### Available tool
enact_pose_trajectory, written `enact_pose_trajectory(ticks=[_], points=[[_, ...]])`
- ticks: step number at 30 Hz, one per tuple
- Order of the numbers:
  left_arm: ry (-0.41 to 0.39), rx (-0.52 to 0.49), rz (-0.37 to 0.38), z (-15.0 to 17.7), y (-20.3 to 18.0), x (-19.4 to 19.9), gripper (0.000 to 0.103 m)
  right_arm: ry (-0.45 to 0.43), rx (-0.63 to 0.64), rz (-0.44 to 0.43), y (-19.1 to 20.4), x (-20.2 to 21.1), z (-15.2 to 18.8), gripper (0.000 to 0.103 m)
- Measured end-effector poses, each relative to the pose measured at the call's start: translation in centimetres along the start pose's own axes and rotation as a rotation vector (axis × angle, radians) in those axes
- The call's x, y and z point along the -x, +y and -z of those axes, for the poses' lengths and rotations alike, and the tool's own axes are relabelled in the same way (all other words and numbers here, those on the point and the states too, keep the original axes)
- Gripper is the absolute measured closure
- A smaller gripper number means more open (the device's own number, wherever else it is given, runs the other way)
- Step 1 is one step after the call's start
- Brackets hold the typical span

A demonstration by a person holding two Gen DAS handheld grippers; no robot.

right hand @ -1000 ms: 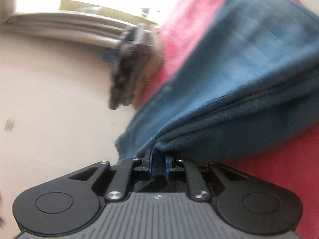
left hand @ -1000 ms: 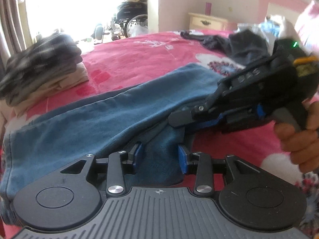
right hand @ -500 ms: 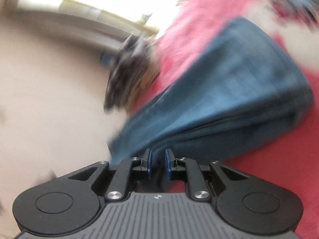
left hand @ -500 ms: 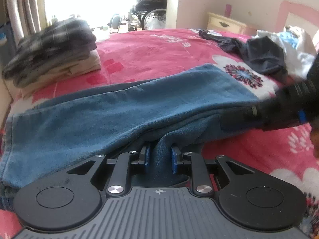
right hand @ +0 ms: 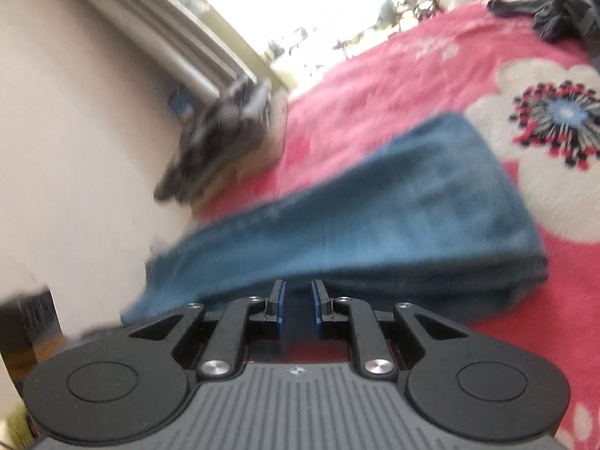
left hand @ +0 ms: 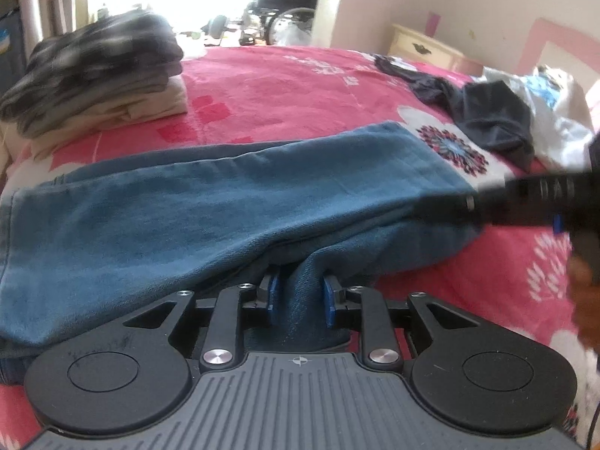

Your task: Fold clothes

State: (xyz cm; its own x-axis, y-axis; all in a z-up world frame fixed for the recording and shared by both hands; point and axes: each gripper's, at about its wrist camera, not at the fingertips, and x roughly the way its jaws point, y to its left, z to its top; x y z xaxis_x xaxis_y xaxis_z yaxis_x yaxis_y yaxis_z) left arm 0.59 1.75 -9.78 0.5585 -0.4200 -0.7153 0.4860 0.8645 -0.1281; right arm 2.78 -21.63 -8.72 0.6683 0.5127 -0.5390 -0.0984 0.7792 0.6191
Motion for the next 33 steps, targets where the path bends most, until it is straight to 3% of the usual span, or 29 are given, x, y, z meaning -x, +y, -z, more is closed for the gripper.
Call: enact_pose_trajectory(ticks=[6,13,15,17,22,25,27,33], points=[[-0.001,-0.093,-0.031,-0.2,-1.4,-0.6,0.069,0.015,-0.043,-0.023,-0.3,-0.4,0.3,0.086],[-0.021,-0.102,-0.041,-0.5,-2.2,-1.5,0.069,0.086,-0.366,-0.155,-2.4,-0.3,0.2,0.083],[-0.028,-0.087,-0.035,-0.7,-2.2,-1.6,0.069,0.093,-0.407,-0.187,-2.9,0.0,0.5,0.083],[-0.027,-0.044,-0.013,-1.1,-1.7,-1.7,0.069,0.111,-0.328,-0.151,-2.2,-0.1,0.6,0.083],[-0.002,0.155,0.101,-2.0,1.2,-1.5,0.069,0.157,0.013,-0.003,1.0,-1.6,1.6,0.083],[0.005,0.22,0.14,-2.2,2.2,-1.5,0.069,0.169,-0.094,-0.029,0.1,-2.7,2.4,0.083],[0.006,0.221,0.142,-2.1,2.2,-1.6,0.069,0.165,-0.192,-0.049,-0.8,-3.3,2.7,0.083],[0.002,0.206,0.133,-2.1,2.0,-1.9,0.069,0.13,-0.301,-0.032,-2.0,-4.8,3.3,0.085]])
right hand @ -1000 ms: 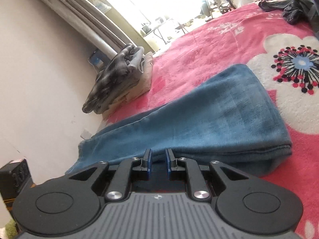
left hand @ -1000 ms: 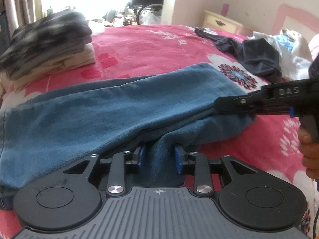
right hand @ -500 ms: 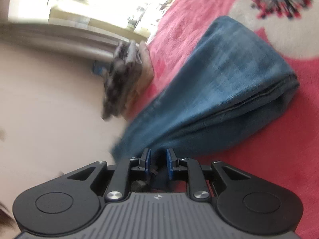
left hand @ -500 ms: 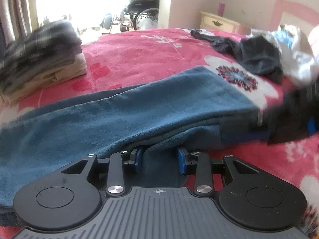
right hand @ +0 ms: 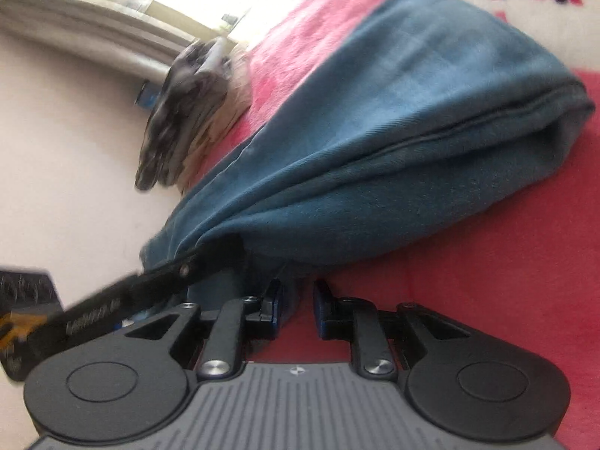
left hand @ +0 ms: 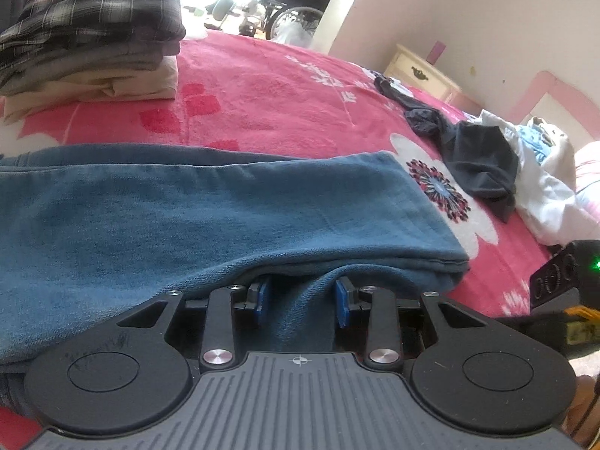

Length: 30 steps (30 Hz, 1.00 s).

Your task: Fold clothes

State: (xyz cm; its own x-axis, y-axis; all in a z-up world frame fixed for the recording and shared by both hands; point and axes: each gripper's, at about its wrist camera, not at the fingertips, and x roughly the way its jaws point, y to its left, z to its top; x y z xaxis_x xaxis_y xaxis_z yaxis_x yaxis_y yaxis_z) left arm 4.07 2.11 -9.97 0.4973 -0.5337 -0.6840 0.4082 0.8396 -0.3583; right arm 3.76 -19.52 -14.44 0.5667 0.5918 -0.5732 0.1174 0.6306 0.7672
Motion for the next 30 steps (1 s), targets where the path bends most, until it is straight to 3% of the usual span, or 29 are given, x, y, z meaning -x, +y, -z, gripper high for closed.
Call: enact_pose_trajectory(ticks=[2,4,11,17,23,30], points=[[-0.002,-0.004,-0.001,0.0,0.1,0.0,0.069,-0.026,-0.052,-0.017,-0.5,-0.2,-0.1,0.085],[-0.003,-0.011,-0.003,0.0,0.1,0.0,0.069,-0.035,-0.101,-0.02,-1.0,-0.4,-0.1,0.101],[-0.003,-0.046,-0.02,0.3,-0.2,-0.2,0.069,0.019,-0.18,0.047,-1.4,1.8,1.4,0.103],[-0.018,-0.102,-0.054,0.7,-0.8,-0.3,0.069,0.057,-0.168,0.087,-0.8,2.3,1.2,0.1],[-0.031,-0.119,-0.064,0.9,-1.1,-0.2,0.069,-0.042,-0.07,0.08,0.3,6.1,0.3,0.098],[-0.008,-0.174,-0.02,1.4,-1.4,0.5,0.065,-0.038,-0.052,0.102,-0.4,3.1,-2.2,0.098]])
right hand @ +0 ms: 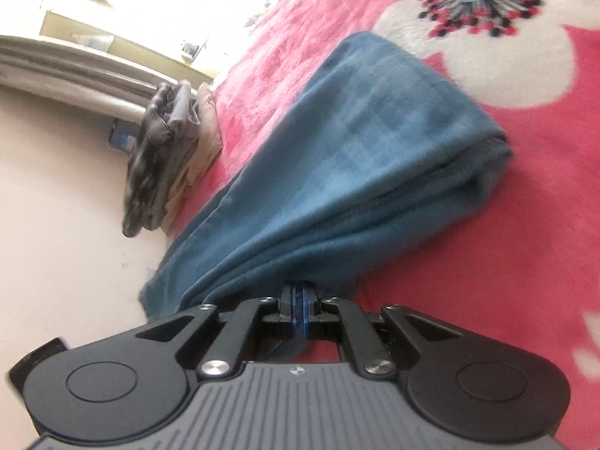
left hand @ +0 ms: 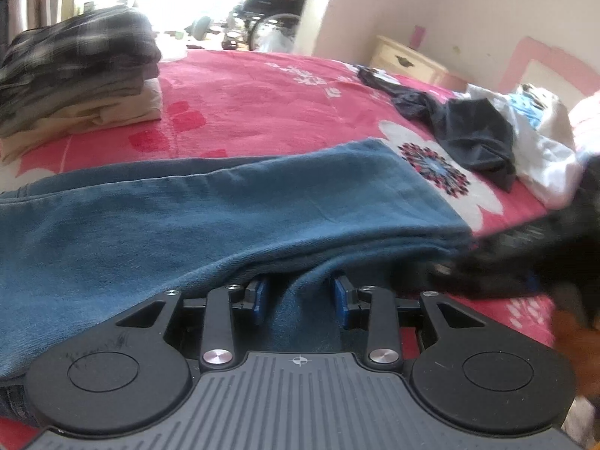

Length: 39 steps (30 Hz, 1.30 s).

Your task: Fold clothes

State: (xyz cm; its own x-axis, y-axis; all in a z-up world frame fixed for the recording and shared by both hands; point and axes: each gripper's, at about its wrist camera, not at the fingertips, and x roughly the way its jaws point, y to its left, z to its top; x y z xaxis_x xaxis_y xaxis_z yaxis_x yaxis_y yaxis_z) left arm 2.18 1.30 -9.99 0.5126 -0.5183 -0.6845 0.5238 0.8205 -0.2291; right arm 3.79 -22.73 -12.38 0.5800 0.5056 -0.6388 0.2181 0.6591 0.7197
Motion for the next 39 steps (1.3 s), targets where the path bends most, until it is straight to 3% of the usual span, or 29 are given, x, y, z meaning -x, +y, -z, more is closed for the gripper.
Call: enact_pose_trajectory(ticks=[3,7,8,10,14,17,22,25,27,31,35,39], points=[[0.02,-0.068,0.004,0.6,-0.6,0.0,0.062,-0.041,0.087,0.011,0.8,-0.5,-0.3,0.098],[0.01,-0.146,-0.073,1.2,-1.6,-0.4,0.062,-0.125,0.21,-0.01,1.6,-0.6,-0.1,0.099],[0.006,-0.155,-0.098,1.3,-1.8,-0.6,0.068,-0.112,0.214,0.001,1.6,-1.1,-0.1,0.1],[-0.003,-0.175,-0.149,1.4,-2.2,-0.8,0.073,-0.076,0.176,-0.01,1.3,-1.5,0.0,0.098],[-0.062,-0.164,-0.175,1.5,-2.4,0.0,0.082,0.002,0.117,-0.088,1.3,-1.5,0.1,0.098],[-0.087,-0.169,-0.176,1.6,-2.6,0.6,0.089,-0.004,0.096,-0.083,1.2,-2.9,-0.5,0.098],[-0.068,-0.204,-0.162,2.0,-2.9,0.7,0.087,-0.111,0.042,-0.18,0.6,-3.4,0.0,0.098],[-0.051,-0.231,-0.169,2.3,-2.9,0.4,0.083,-0.069,0.045,-0.138,-0.5,-5.0,0.5,0.103],[-0.046,-0.26,-0.182,2.6,-3.0,0.2,0.083,-0.041,-0.041,-0.172,-1.9,-4.7,0.3,0.103],[-0.057,-0.362,-0.23,3.6,-3.8,0.3,0.082,0.017,-0.11,-0.16,-2.3,-1.8,-0.2,0.08],[-0.072,-0.508,-0.263,4.7,-5.0,0.5,0.083,0.103,-0.159,-0.247,-1.9,-0.2,-0.4,0.074],[-0.071,-0.633,-0.279,5.8,-6.0,0.7,0.083,0.18,-0.211,-0.321,-0.4,-1.1,-0.5,0.061]])
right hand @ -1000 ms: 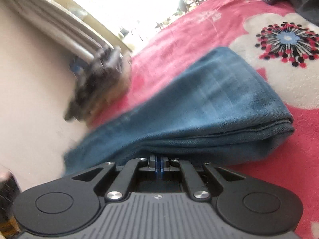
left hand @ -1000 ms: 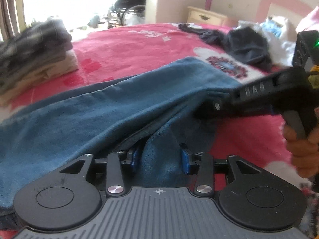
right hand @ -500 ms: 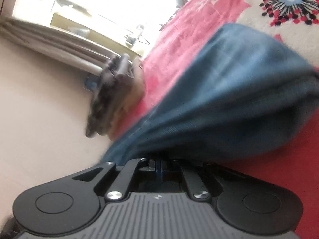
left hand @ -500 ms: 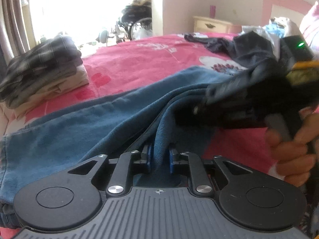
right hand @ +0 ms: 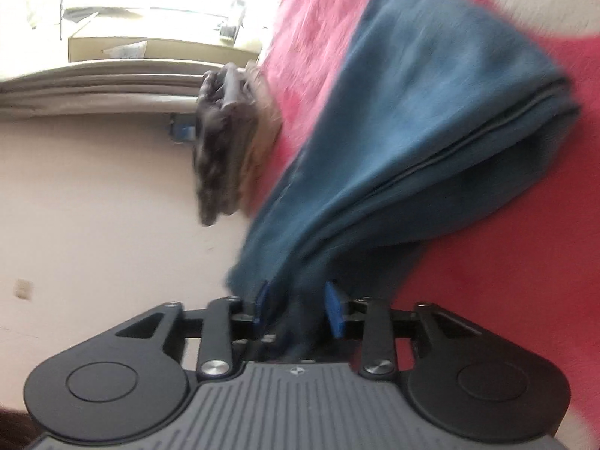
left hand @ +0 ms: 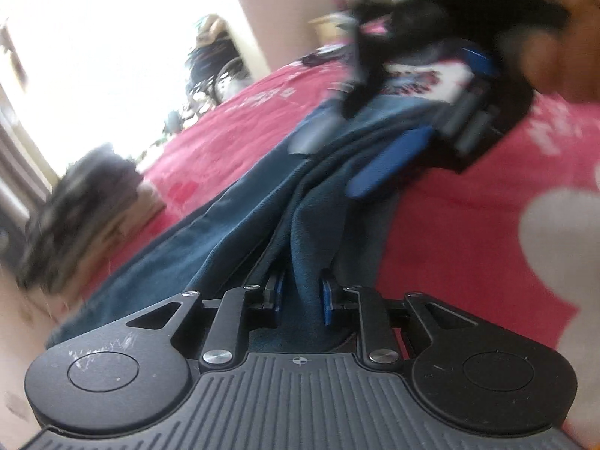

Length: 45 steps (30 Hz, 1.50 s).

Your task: Fold clothes

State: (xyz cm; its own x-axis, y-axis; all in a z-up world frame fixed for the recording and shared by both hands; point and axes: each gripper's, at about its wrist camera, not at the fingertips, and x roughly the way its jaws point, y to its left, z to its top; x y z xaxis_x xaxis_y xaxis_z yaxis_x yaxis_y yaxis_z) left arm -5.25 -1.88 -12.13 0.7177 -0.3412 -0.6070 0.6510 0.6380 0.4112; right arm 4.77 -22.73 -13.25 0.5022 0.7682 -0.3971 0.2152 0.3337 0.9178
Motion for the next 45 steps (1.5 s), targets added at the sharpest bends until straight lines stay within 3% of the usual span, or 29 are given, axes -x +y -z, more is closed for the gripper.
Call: enact_pose_trajectory(ticks=[3,5,7,9,13,16,22,28,33,39,45], points=[[0.004,-0.004,0.021,0.1,0.1,0.3,0.083,0.027,-0.003,0.095,-0.1,-1.6,-0.1,0.063],[0.01,0.012,0.043,0.2,0.3,0.5,0.082,0.027,0.003,0.155,-0.7,-2.0,0.1,0.074],[0.02,0.045,0.073,0.3,0.8,0.7,0.08,0.025,-0.01,0.205,-1.7,-2.2,0.4,0.093],[0.028,0.093,0.102,0.4,1.5,0.9,0.077,0.018,-0.039,0.193,-2.8,-2.1,0.6,0.096],[0.03,0.202,0.158,0.3,3.0,1.4,0.076,-0.011,0.011,0.168,-2.3,-2.5,0.9,0.095],[0.035,0.285,0.197,0.3,4.3,1.5,0.072,-0.044,0.063,0.09,-1.1,-3.9,0.5,0.096],[0.061,0.487,0.228,0.3,6.8,0.6,0.061,-0.064,0.178,0.14,-1.2,-6.1,0.2,0.103],[0.115,0.557,0.236,0.3,7.6,-1.1,0.057,-0.1,0.312,0.094,-1.1,-6.0,0.8,0.1],[0.136,0.664,0.301,0.9,8.8,-1.2,0.052,-0.096,0.616,0.201,0.6,-5.4,2.1,0.103],[0.187,0.701,0.263,0.5,8.7,-2.6,0.052,-0.11,0.726,0.255,1.4,-5.6,2.9,0.103],[0.191,0.852,0.344,1.1,10.6,-2.8,0.05,-0.163,0.978,0.326,2.5,-5.1,5.3,0.103]])
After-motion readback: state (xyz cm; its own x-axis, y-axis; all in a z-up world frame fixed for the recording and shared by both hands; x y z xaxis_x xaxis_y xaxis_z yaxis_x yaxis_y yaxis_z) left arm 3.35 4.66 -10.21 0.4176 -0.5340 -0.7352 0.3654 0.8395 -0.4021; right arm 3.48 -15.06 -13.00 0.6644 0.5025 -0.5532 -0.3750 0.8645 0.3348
